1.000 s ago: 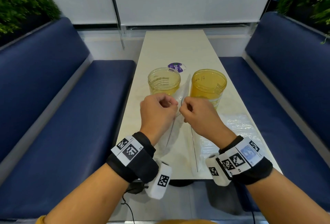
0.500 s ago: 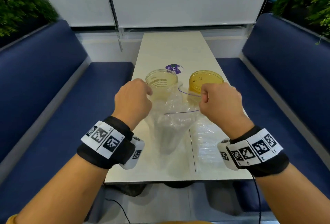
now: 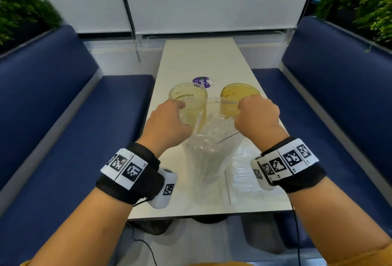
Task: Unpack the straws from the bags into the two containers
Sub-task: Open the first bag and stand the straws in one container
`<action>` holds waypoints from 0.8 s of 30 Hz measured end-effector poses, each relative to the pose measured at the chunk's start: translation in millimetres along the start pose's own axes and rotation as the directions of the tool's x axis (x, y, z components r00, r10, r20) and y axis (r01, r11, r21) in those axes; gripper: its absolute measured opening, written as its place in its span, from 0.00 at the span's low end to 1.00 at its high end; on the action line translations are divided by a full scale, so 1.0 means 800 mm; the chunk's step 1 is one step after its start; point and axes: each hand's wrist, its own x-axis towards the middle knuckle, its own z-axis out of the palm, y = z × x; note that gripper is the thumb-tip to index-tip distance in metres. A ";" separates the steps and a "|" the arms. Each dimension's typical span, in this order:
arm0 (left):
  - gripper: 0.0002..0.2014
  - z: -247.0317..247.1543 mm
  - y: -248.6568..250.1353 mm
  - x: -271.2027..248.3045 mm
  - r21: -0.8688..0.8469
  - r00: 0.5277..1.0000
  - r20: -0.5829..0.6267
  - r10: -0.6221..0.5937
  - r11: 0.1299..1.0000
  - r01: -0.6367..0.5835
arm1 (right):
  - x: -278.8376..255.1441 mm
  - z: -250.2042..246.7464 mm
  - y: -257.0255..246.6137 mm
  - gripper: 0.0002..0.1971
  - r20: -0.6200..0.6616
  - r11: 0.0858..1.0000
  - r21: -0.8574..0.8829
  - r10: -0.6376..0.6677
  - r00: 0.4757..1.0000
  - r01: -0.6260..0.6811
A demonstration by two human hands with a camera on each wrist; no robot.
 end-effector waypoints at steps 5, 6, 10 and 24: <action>0.30 -0.005 -0.015 0.002 -0.006 1.000 0.007 0.009 1.000 -0.009 | 0.008 0.004 0.023 0.17 0.080 0.997 -0.071 0.015 0.997 -0.009; 0.30 -0.001 -0.015 0.002 0.001 1.000 0.016 0.019 1.000 -0.019 | 0.008 0.006 0.021 0.17 0.055 0.994 -0.108 -0.014 0.998 0.020; 0.31 0.014 -0.010 0.004 -0.099 0.987 0.078 0.141 0.986 -0.133 | 0.010 0.001 0.002 0.13 -0.172 0.971 0.005 -0.233 0.957 0.238; 0.35 0.052 0.005 0.002 -0.186 0.958 0.044 0.285 0.944 -0.272 | 0.014 0.017 -0.032 0.28 0.458 0.900 -0.041 -0.368 0.809 0.433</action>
